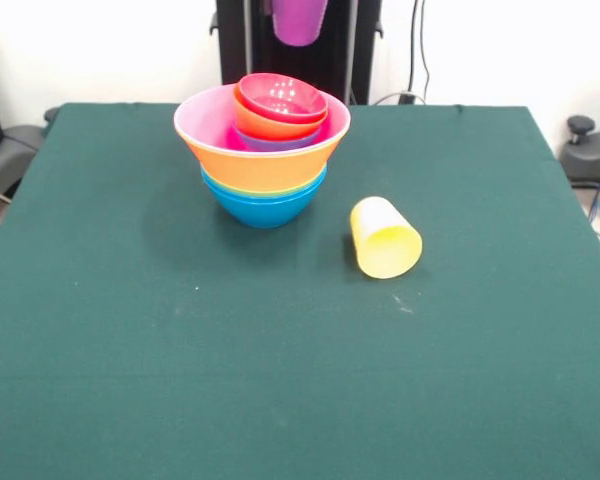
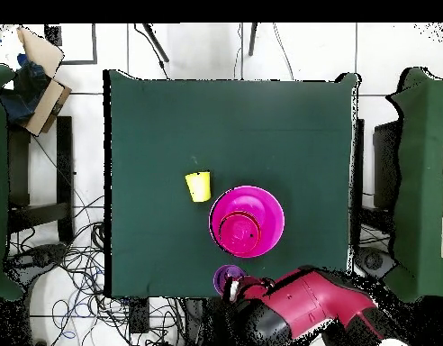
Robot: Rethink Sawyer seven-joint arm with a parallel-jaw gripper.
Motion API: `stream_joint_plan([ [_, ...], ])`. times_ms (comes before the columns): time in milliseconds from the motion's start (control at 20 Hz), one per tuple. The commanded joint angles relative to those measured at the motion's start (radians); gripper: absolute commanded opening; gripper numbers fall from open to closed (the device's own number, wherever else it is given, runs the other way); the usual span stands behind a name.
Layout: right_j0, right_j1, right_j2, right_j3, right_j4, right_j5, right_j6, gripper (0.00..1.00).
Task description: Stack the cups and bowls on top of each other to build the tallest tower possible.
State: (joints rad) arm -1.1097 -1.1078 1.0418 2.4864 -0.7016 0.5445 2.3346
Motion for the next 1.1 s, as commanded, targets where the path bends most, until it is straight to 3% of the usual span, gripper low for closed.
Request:
stream_joint_plan([
  [50,0.027,0.088,-0.040,0.054,-0.161,-0.060,-0.084,0.00],
  [200,0.024,0.085,-0.046,0.077,-0.187,-0.075,-0.060,0.00],
  [400,-0.035,0.040,0.011,0.117,-0.106,-0.074,-0.106,0.00],
  [650,-0.198,-0.162,0.250,0.206,0.194,-0.065,-0.297,0.00],
  [800,-0.269,-0.227,0.372,0.241,0.294,-0.080,-0.339,0.00],
  [950,-0.270,-0.252,0.418,0.294,0.305,-0.141,-0.289,0.00],
  [1100,-0.259,-0.256,0.410,0.330,0.274,-0.169,-0.238,0.00],
])
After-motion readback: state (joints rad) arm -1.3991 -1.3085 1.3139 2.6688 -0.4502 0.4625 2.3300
